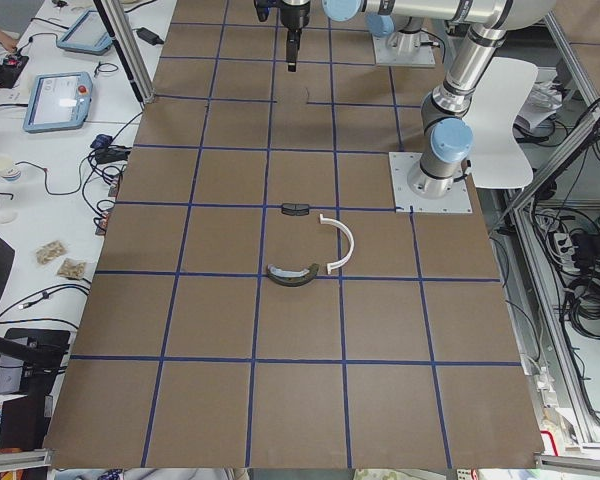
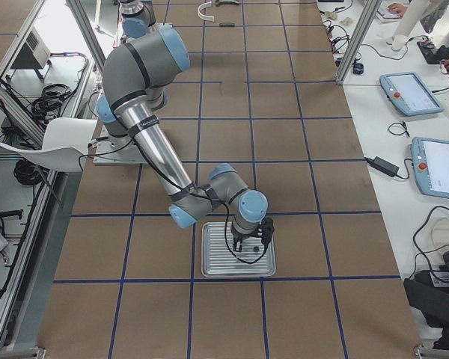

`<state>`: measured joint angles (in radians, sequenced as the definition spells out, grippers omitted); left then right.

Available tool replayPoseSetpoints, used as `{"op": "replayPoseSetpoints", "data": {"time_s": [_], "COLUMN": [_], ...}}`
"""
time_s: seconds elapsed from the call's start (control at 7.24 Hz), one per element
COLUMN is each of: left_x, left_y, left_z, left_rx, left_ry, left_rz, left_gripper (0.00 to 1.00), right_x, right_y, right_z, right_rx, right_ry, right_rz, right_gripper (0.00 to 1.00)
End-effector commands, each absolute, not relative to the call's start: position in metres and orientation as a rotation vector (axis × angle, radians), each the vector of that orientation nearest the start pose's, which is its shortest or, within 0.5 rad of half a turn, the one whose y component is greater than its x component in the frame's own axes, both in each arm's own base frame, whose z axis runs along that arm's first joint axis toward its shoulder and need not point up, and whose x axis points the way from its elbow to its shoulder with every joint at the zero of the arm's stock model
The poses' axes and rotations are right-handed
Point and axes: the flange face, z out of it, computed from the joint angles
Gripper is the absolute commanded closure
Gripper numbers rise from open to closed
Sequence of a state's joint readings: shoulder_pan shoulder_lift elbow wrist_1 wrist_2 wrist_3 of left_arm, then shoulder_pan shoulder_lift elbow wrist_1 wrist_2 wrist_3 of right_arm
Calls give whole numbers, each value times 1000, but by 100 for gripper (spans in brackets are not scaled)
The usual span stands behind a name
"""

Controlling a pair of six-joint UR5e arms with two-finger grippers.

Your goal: Place bearing gear from tray to pile

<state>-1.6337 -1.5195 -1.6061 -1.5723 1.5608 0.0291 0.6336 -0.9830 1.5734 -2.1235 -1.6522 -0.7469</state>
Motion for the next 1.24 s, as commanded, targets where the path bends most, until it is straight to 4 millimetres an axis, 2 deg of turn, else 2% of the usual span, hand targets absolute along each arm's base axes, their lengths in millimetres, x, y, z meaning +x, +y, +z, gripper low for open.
{"op": "replayPoseSetpoints", "data": {"time_s": [0.0,0.14,0.28,0.41,0.55,0.83,0.97,1.1], "left_x": [-164,-163,-163,-163,-164,-164,-164,-164], "left_y": [-462,-460,-460,-460,-461,-461,-461,-461], "left_z": [495,494,494,495,494,494,494,494], "left_rx": [145,145,145,145,145,145,145,145], "left_ry": [3148,3148,3148,3148,3148,3148,3148,3148], "left_rz": [-22,-19,-19,-21,-19,-19,-19,-19], "left_gripper": [0,0,0,0,0,0,0,0], "right_x": [-433,-400,-354,-285,-226,-118,-49,38], "right_y": [-490,-503,-525,-548,-560,-568,-572,-576], "right_z": [258,274,277,301,324,333,353,360], "right_rx": [296,232,97,-44,-32,62,218,327], "right_ry": [3175,3117,3076,3055,3066,3074,3086,3098], "right_rz": [69,64,124,164,181,229,187,159], "right_gripper": [85,83,83,83,83,83,83,83]}}
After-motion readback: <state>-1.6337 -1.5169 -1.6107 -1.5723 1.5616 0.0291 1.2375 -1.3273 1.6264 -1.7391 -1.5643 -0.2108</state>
